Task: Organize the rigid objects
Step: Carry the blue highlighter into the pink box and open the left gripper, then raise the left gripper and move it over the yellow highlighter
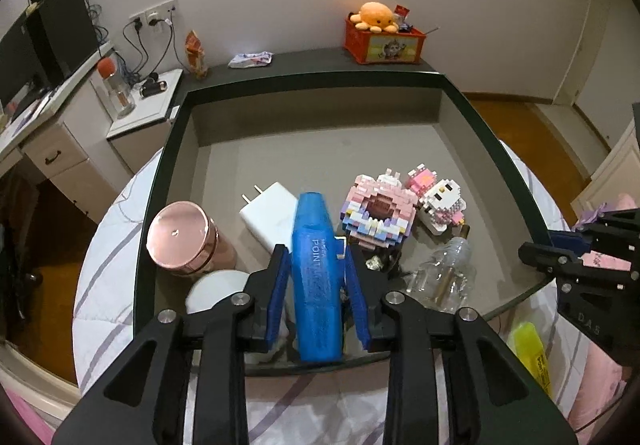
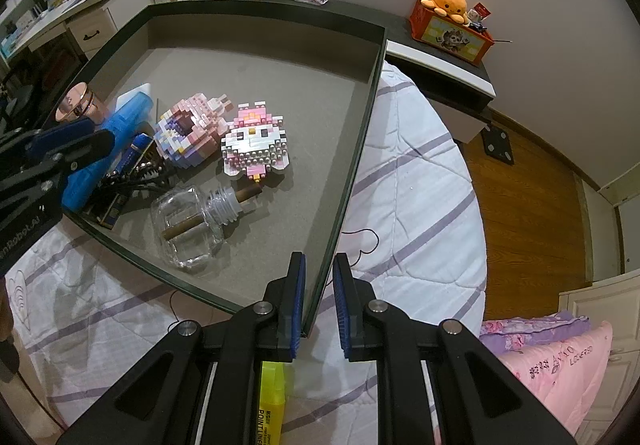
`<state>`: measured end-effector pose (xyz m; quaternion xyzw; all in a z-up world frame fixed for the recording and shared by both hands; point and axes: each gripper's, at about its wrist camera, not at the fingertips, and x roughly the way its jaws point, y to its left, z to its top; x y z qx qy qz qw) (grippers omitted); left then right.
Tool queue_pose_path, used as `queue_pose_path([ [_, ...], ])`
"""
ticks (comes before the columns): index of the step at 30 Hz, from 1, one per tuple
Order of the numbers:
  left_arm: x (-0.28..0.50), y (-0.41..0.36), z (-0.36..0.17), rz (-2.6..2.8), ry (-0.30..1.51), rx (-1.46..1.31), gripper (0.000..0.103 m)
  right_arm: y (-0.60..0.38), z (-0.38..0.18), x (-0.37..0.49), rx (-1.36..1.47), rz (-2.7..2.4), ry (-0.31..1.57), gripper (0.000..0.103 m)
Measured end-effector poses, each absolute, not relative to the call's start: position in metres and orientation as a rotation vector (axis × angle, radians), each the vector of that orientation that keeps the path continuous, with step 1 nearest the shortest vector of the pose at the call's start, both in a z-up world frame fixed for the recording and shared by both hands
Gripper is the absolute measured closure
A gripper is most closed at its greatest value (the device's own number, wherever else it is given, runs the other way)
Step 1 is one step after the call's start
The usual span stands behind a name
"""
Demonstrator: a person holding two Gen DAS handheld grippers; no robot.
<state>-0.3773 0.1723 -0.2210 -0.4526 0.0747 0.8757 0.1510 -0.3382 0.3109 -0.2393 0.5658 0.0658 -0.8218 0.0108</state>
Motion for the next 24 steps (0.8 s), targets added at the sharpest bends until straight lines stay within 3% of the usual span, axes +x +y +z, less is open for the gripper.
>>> queue_pose_path([
  [3,-0.37,0.169,-0.219,2.531,0.214,-1.283,0.046,0.311,-0.239,-0.339,1.766,-2.564,0.204,0.087],
  [5,-0.363,0.166,-0.218,2.539,0.21,-1.28,0.042,0.313,-0.239,-0.339,1.767,-2.565,0.204,0.087],
  [7,-0.356,0.162,-0.216,2.548,0.186,-1.278,0.031,0.312,-0.24,-0.34,1.767,-2.565,0.203,0.087],
  [9,-0.339,0.157,-0.21,2.593,0.142,-1.243,0.004,0.314,-0.239,-0.337,1.768,-2.564,0.201,0.087],
  [10,-0.331,0.156,-0.207,2.603,0.124,-1.207,0.001,0.314,-0.24,-0.338,1.768,-2.564,0.205,0.087],
  [15,-0.283,0.158,-0.196,2.62,0.071,-1.1,0.0,0.316,-0.24,-0.338,1.775,-2.554,0.213,0.088],
  [24,-0.233,0.222,-0.223,2.45,0.169,-1.177,0.0,0.322,-0.239,-0.34,1.79,-2.52,0.222,0.088],
])
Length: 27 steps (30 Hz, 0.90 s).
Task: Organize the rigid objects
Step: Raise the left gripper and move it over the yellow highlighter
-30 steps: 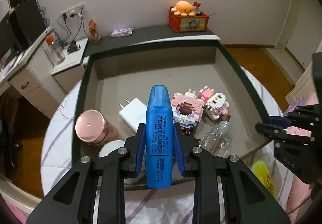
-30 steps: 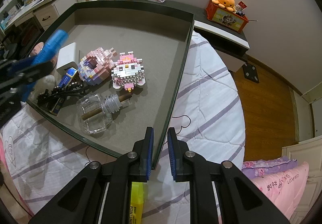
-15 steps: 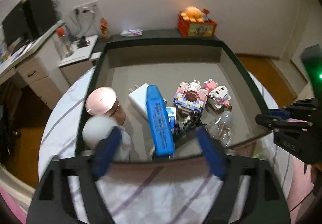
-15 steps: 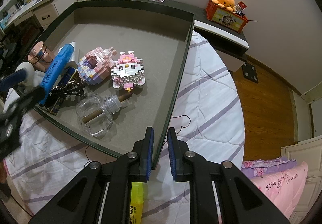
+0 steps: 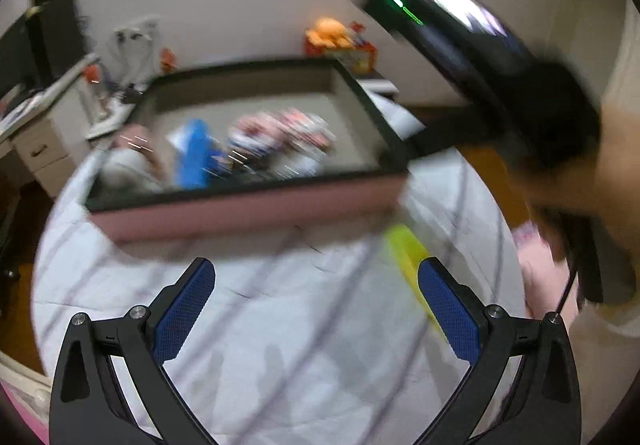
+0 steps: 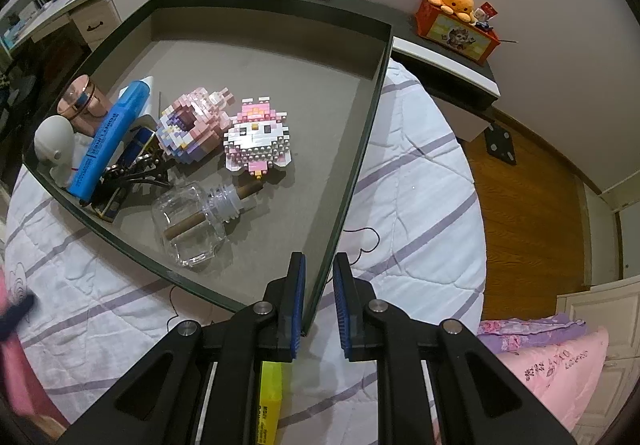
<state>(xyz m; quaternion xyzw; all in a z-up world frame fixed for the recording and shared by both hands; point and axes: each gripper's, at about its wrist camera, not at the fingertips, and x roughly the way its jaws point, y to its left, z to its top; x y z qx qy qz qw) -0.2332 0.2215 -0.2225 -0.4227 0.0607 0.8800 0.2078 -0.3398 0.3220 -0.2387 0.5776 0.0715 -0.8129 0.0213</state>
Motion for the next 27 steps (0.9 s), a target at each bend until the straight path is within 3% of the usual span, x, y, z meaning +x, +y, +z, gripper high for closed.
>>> queue_pose_path([
  [3,-0.227,0.248,-0.241,2.417,0.254,-1.229,0.0,0.324,-0.239,-0.34,1.793,-2.509,0.224,0.088],
  [17,-0.241,0.268,-0.272,2.361,0.117,-1.383,0.0,0.315,-0.24,-0.342,1.788,-2.505,0.22,0.088],
  [27,-0.241,0.26,-0.275,2.44,0.19,-1.411,0.0,0.308,-0.241,-0.345,1.791,-2.505,0.228,0.088],
])
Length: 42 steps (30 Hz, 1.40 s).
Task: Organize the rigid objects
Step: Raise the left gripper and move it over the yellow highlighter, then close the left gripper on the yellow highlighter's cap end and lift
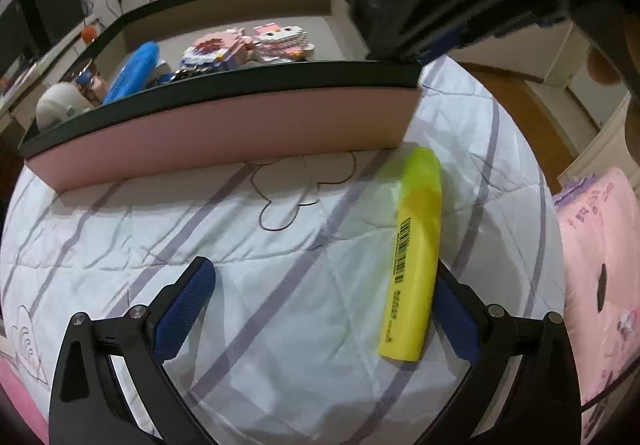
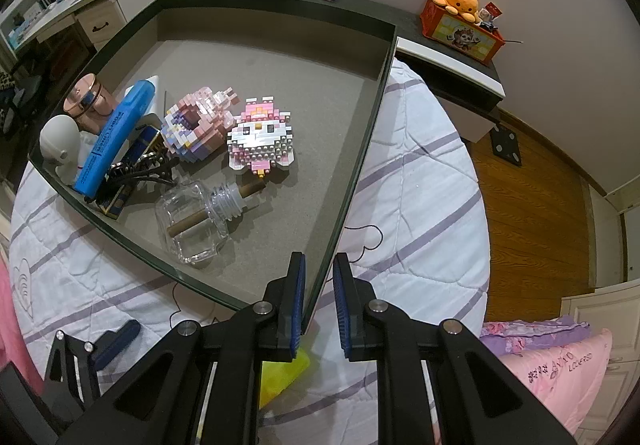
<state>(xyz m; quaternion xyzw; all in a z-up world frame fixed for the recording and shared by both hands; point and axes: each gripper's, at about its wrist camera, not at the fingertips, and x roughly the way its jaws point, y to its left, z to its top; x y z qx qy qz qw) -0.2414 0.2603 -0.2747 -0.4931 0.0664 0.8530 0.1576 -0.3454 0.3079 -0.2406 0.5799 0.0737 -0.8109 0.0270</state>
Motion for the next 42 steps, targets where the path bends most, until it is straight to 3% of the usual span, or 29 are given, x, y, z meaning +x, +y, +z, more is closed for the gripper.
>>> queue_pose_path([
  [7,-0.247,0.251,-0.27,2.447,0.191,-1.423,0.001,0.308,-0.24,-0.345,1.79,-2.505,0.229,0.087],
  [10,-0.245,0.252,-0.268,2.438,0.202,-1.399,0.008,0.307,-0.241,-0.344,1.792,-2.504,0.231,0.087],
  [13,-0.248,0.26,-0.27,2.421,0.215,-1.367,0.031,0.306,-0.241,-0.344,1.793,-2.505,0.237,0.087],
  [15,-0.25,0.26,-0.267,2.39,0.216,-1.347,0.059,0.306,-0.241,-0.343,1.793,-2.505,0.238,0.087],
  [17,-0.25,0.259,-0.265,2.364,0.212,-1.334,0.07,0.306,-0.241,-0.343,1.792,-2.506,0.237,0.087],
  [29,-0.251,0.208,-0.266,2.42,0.246,-1.369,0.077,0.309,-0.24,-0.342,1.802,-2.506,0.252,0.087],
  [37,-0.256,0.16,-0.269,2.534,0.241,-1.432,0.076,0.309,-0.239,-0.34,1.799,-2.515,0.258,0.087],
  [42,-0.256,0.17,-0.27,2.537,0.266,-1.442,0.071,0.308,-0.239,-0.335,1.77,-2.529,0.272,0.087],
])
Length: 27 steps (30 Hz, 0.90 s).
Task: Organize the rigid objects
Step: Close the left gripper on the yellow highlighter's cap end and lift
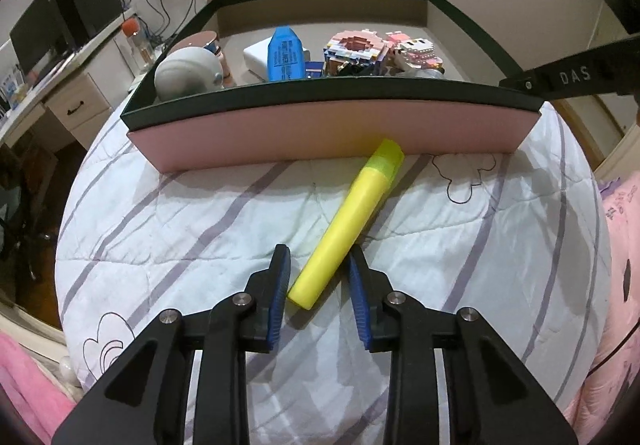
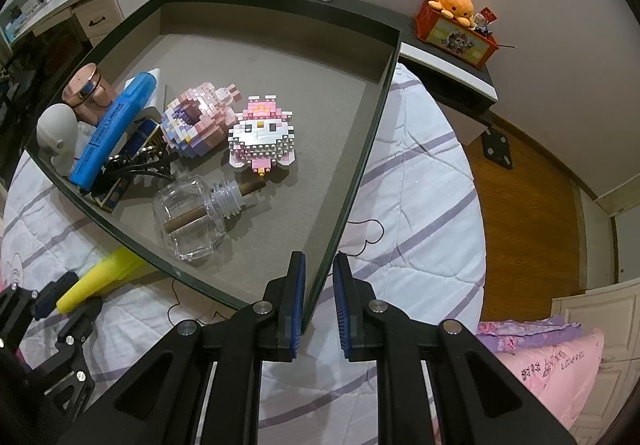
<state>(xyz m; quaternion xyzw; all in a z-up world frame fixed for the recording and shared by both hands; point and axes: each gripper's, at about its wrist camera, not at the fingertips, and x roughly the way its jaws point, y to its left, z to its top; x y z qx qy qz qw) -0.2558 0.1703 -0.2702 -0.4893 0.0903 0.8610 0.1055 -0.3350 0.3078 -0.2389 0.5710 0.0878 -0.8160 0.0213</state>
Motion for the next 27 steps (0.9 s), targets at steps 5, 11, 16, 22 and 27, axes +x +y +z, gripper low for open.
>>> queue_pose_path([
  [5,-0.258,0.168,-0.269,2.532,0.253,-1.438,0.067,0.309,-0.239,-0.33,1.742,-2.54,0.255,0.087],
  [11,-0.268,0.168,-0.268,2.532,0.28,-1.437,0.058,0.305,-0.24,-0.327,1.722,-2.556,0.268,0.087],
  [16,-0.27,0.175,-0.269,2.498,0.329,-1.39,0.058,0.304,-0.24,-0.327,1.719,-2.558,0.268,0.087],
  [22,-0.261,0.173,-0.269,2.438,0.342,-1.364,0.07,0.304,-0.24,-0.327,1.721,-2.556,0.27,0.087],
  [27,-0.244,0.178,-0.268,2.37,0.342,-1.369,0.09,0.304,-0.24,-0.327,1.72,-2.557,0.266,0.087],
])
